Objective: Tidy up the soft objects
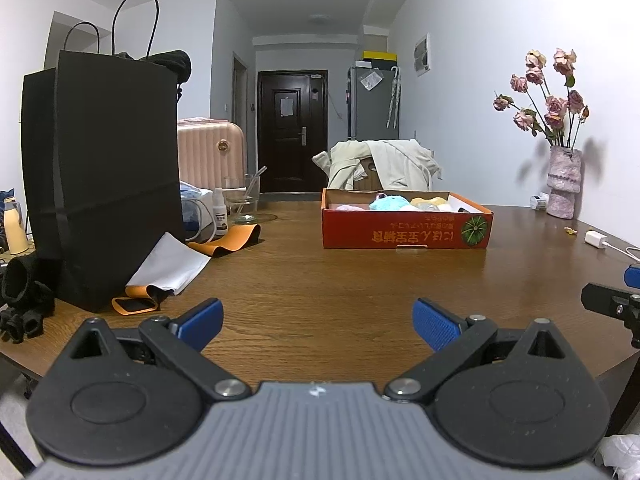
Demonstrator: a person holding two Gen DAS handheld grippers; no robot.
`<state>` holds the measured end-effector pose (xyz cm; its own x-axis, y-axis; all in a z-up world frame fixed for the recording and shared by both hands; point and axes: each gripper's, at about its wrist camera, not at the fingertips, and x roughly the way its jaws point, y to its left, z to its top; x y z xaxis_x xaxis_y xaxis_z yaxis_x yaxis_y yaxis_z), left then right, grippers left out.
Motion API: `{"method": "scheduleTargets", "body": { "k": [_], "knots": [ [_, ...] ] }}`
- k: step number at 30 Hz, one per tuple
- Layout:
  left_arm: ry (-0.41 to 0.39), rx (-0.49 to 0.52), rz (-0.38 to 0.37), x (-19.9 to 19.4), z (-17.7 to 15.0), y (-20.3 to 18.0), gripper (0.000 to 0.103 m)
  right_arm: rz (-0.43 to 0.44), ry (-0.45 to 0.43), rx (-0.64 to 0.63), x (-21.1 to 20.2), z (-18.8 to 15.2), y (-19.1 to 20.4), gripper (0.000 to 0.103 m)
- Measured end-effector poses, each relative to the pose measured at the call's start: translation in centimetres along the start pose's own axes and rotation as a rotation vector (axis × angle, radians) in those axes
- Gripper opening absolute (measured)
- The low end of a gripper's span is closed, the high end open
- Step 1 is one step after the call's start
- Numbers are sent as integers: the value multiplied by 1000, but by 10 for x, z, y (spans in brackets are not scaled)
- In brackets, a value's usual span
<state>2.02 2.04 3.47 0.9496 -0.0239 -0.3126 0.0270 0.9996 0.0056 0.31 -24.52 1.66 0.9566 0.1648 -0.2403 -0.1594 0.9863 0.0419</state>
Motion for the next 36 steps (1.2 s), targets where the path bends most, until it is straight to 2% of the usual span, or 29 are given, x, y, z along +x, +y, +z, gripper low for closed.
{"method": "scheduleTargets", "body": {
  "k": [36],
  "knots": [
    [-2,6,11,0,-2,0,103,-19,-6,6,-1,-2,2,98]
  ]
}}
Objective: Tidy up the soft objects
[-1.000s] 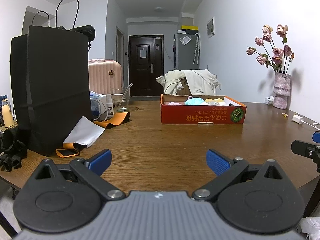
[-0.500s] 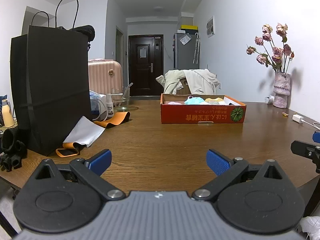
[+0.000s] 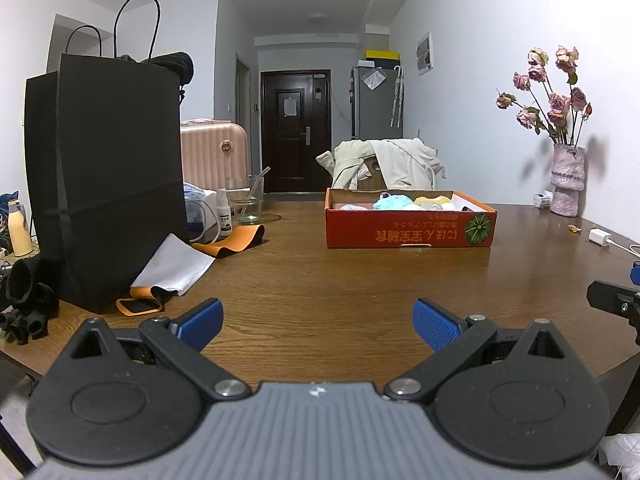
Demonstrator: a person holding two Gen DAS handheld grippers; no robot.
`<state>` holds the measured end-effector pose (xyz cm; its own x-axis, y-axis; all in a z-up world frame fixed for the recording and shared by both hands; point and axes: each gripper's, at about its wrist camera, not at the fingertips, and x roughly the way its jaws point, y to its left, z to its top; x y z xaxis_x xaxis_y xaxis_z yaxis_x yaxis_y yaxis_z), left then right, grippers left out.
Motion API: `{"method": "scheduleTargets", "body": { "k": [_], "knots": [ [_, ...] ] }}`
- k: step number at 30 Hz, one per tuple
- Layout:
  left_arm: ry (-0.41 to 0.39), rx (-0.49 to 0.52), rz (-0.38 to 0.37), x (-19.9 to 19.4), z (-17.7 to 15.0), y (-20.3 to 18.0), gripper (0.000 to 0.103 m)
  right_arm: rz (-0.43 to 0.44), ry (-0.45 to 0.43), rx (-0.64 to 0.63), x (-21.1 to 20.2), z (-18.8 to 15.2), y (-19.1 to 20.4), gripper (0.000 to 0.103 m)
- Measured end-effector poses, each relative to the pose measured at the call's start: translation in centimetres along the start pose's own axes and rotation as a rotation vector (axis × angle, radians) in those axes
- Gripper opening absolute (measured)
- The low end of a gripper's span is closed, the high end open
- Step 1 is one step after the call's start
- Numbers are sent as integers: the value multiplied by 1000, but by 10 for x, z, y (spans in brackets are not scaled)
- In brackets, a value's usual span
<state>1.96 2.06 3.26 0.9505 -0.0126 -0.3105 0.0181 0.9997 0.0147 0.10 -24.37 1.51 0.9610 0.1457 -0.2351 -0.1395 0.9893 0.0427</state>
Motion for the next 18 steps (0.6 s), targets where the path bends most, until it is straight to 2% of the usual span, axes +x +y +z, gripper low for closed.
{"method": "scheduleTargets", "body": {
  "k": [18],
  "knots": [
    [-30,13,7,-5,1,-2,103,-3,-1,1,1,0,-1,102]
  ]
}}
